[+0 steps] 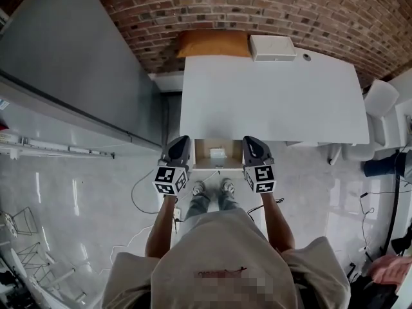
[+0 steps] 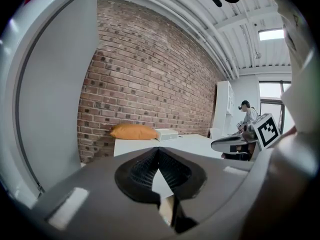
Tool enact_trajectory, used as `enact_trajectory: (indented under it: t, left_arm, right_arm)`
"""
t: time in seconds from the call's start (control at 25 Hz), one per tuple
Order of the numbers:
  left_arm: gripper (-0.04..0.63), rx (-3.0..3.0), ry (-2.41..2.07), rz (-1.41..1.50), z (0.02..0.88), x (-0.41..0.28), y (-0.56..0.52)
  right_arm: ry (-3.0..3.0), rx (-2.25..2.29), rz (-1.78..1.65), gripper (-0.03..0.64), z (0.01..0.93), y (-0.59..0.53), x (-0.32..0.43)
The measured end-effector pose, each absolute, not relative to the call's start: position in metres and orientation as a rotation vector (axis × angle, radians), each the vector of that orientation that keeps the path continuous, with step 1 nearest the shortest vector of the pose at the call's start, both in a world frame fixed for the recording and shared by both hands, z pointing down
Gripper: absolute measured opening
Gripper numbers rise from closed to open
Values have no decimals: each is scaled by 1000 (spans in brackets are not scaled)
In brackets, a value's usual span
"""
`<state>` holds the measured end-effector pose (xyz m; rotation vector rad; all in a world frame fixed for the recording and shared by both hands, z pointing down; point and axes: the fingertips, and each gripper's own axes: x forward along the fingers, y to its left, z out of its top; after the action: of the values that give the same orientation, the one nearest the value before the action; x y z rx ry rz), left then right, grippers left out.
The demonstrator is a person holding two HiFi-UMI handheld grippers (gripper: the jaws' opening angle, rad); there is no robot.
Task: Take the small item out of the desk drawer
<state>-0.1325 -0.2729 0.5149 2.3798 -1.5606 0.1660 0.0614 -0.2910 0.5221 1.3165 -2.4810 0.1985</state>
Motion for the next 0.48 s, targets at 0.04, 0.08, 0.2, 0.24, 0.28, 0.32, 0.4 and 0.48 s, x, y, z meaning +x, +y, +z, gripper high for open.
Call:
enact_trajectory:
  t: [0.04,0.08,0.2,0.24,0.28,0.32,0.4,0.48]
  left_arm:
    - [9,2380,-1551,173,518,-134,-272]
    - [9,2380,-1541,180,522,-136,-270]
    - [9,2372,-1509,197,535,-138,-265]
    - [9,2368,-1500,203,539,-138,-263]
    - [9,2367,-1491,208,543,-137,-263]
    - [9,2366,-1483,212,547,-135,-263]
    - [9,2359,-1466,224,555,-133,-262]
    - [9,2348,-1449,240,566,-130,-258]
  right_arm:
    - [-2474,1321,203,11,524,-289,60]
    - [-2466,1325,210,11,527,-286,59]
    - [-2442,1333,235,11,537,-276,58]
    - [-2438,1332,243,11,540,-273,57]
    - [-2433,1330,251,11,544,-272,57]
    - [-2429,1326,257,11,547,-271,57]
    - [-2421,1316,271,11,556,-269,56]
    - [-2414,1303,286,11,565,-265,54]
